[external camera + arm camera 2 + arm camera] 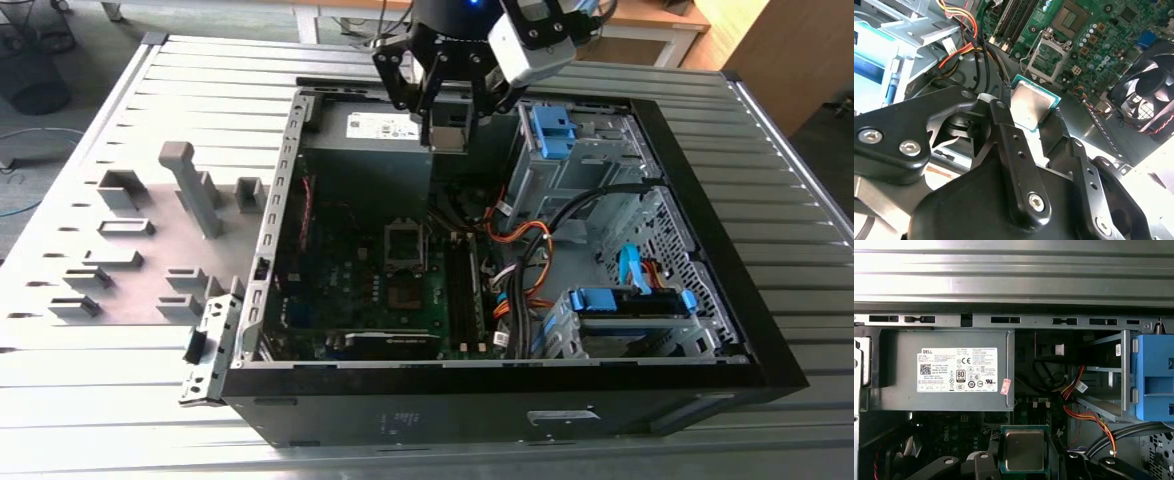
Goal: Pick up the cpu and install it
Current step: 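Pick up the cpu and move it towards the insertion slot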
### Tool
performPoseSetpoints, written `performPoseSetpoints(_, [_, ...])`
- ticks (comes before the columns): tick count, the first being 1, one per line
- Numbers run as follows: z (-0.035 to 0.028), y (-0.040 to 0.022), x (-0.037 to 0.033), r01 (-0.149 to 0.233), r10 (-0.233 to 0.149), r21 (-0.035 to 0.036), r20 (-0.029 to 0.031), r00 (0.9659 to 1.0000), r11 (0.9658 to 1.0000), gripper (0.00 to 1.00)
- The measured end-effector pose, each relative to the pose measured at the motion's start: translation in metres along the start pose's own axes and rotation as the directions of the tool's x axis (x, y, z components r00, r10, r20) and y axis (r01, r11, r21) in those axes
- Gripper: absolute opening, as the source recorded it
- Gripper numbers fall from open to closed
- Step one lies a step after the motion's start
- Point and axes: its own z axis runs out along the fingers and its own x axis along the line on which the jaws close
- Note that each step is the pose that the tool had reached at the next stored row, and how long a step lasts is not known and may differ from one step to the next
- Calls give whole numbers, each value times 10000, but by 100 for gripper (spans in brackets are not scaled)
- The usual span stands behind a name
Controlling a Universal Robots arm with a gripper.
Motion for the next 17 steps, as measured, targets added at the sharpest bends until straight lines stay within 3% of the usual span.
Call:
performPoseSetpoints(10, [1, -5, -2, 1, -1, 3, -1, 10000, 10000, 47])
performPoseSetpoints(17, [-1, -62, -3, 0, 0, 10, 0, 10000, 10000, 47])
